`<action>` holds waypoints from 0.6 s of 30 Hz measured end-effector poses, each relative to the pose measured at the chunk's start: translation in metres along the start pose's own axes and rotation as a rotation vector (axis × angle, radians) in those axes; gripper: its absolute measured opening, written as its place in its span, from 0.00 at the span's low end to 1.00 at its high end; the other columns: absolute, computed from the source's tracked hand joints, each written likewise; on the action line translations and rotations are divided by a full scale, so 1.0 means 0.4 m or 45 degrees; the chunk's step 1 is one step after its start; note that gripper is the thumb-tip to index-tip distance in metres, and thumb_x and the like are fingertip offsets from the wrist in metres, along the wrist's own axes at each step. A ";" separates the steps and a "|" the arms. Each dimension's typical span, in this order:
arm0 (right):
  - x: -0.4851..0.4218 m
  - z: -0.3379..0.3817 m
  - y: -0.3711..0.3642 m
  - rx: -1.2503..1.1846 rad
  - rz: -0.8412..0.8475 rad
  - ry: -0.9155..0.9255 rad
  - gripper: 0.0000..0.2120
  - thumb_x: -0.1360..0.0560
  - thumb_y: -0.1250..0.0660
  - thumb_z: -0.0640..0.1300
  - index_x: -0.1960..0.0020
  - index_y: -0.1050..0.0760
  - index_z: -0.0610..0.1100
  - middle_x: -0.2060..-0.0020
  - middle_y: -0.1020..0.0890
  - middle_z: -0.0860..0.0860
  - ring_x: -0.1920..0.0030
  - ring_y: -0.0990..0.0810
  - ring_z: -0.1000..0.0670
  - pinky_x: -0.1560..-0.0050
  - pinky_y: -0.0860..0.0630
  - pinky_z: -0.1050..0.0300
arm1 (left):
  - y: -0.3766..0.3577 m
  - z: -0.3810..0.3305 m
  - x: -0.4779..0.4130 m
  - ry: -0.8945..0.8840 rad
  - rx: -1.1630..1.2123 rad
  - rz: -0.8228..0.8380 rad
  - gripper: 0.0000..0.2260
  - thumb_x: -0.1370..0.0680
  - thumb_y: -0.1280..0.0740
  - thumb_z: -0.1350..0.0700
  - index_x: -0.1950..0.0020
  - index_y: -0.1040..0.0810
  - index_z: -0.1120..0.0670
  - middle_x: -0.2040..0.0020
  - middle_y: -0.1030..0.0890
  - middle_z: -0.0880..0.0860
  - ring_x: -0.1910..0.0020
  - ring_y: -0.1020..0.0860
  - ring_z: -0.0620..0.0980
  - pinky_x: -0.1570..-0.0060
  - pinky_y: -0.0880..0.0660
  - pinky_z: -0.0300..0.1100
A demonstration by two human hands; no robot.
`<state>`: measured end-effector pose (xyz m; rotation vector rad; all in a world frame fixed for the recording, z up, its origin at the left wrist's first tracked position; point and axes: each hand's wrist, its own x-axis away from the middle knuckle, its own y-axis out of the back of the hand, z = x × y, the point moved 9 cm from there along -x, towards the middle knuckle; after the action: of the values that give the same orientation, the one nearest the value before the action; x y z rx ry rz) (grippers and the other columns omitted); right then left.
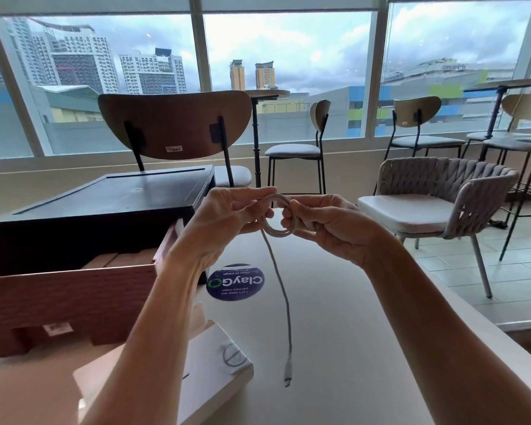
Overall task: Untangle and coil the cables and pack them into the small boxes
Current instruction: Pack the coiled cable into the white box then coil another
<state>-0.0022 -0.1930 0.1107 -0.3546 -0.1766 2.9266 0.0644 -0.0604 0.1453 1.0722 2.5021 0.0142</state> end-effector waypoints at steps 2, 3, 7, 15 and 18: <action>-0.001 0.006 0.006 0.104 -0.039 0.024 0.14 0.26 0.31 0.44 0.44 0.19 0.37 0.58 0.15 0.46 0.52 0.17 0.49 0.33 0.28 0.47 | 0.003 0.007 -0.004 0.014 0.036 -0.048 0.11 0.22 0.32 0.64 0.43 0.17 0.53 0.60 0.14 0.49 0.58 0.16 0.44 0.58 0.21 0.34; -0.001 0.007 0.010 0.163 -0.064 0.031 0.15 0.25 0.31 0.45 0.43 0.19 0.37 0.56 0.15 0.45 0.50 0.17 0.48 0.32 0.29 0.46 | 0.008 0.011 -0.007 0.027 0.057 -0.080 0.10 0.22 0.32 0.64 0.44 0.17 0.54 0.59 0.14 0.50 0.57 0.16 0.45 0.58 0.20 0.34; 0.000 0.001 0.023 0.242 -0.120 -0.026 0.15 0.19 0.37 0.47 0.35 0.23 0.44 0.45 0.15 0.47 0.44 0.17 0.49 0.34 0.29 0.44 | 0.035 0.013 -0.017 0.009 0.088 -0.236 0.09 0.23 0.31 0.65 0.46 0.16 0.55 0.59 0.14 0.52 0.59 0.17 0.45 0.59 0.20 0.34; 0.076 -0.081 -0.020 0.577 0.393 -0.478 0.20 0.19 0.38 0.35 0.33 0.40 0.50 0.42 0.18 0.38 0.50 0.16 0.39 0.47 0.20 0.43 | 0.109 0.021 -0.014 -0.098 0.113 -0.532 0.10 0.22 0.32 0.66 0.41 0.18 0.60 0.54 0.14 0.54 0.59 0.17 0.44 0.58 0.20 0.35; 0.103 -0.061 -0.048 0.563 0.643 -0.441 0.14 0.19 0.38 0.36 0.35 0.34 0.45 0.43 0.18 0.38 0.53 0.19 0.45 0.48 0.22 0.48 | 0.134 0.038 -0.011 -0.091 0.181 -0.632 0.11 0.22 0.32 0.67 0.41 0.18 0.60 0.54 0.14 0.52 0.60 0.18 0.43 0.58 0.21 0.34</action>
<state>-0.0320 -0.1637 0.0807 0.2119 0.5922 3.3644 0.1099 -0.0283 0.1422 0.4632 2.6627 -0.3424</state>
